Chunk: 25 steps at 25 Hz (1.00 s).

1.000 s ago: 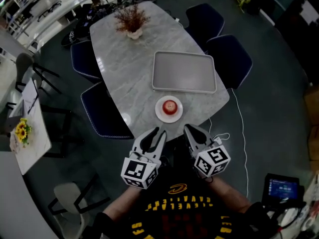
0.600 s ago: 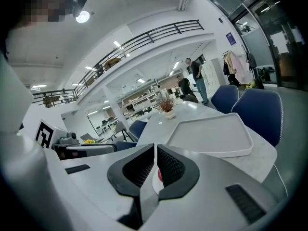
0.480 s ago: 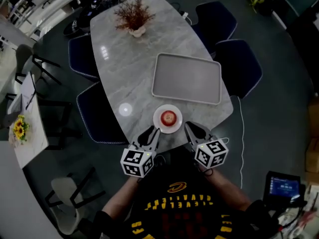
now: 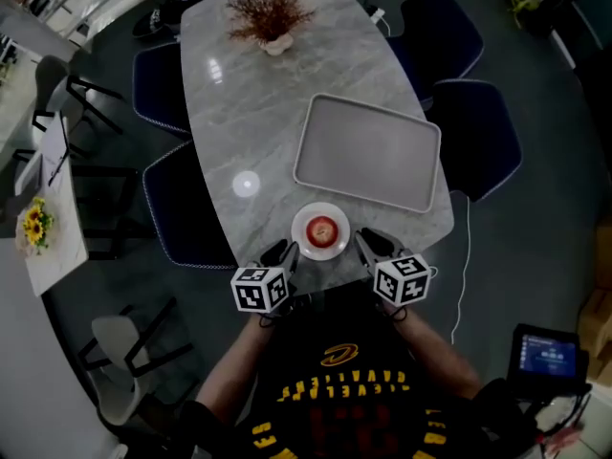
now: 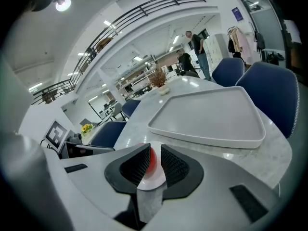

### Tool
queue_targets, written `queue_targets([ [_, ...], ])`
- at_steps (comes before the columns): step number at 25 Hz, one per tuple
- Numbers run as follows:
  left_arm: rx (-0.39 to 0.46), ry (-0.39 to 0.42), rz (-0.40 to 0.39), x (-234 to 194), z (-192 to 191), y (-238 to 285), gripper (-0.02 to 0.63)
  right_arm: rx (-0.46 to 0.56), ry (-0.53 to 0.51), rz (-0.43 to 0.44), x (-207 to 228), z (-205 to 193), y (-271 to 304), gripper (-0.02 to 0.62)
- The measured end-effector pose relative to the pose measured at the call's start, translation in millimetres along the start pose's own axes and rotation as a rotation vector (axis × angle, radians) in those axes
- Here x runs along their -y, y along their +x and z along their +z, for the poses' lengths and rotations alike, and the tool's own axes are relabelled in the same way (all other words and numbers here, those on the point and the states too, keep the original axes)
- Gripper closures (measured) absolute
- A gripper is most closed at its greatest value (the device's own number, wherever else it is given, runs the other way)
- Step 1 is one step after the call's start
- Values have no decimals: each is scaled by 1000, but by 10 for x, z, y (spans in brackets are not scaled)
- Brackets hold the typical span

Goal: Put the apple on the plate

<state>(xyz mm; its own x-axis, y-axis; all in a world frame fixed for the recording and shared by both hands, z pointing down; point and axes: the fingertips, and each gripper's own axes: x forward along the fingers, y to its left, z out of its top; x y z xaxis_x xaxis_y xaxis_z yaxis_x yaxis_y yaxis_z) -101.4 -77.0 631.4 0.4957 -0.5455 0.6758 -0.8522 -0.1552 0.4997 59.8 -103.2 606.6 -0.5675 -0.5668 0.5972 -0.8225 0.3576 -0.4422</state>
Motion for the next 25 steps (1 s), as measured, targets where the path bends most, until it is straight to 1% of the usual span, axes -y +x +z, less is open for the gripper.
queue_targets([
  [5,-41,-131,60,-276,-220,217,508,-109,-8,26,177,-283,304,541],
  [8,-63,-173,97,-325,-258,481,508,-174,8,52,445,-383,537,541],
  [11,-77,-206,94,-276,-261,728,508,-232,33,78,686,-468,750,542],
  [17,-94,-251,105,-380,-390,591,508,-301,63,101,488,-635,836,543],
  [23,-92,-280,138,-459,-443,546,508,-332,71,135,395,-680,849,543],
  [25,-88,-285,140,-469,-448,527,508,-335,92,151,370,-681,852,543],
])
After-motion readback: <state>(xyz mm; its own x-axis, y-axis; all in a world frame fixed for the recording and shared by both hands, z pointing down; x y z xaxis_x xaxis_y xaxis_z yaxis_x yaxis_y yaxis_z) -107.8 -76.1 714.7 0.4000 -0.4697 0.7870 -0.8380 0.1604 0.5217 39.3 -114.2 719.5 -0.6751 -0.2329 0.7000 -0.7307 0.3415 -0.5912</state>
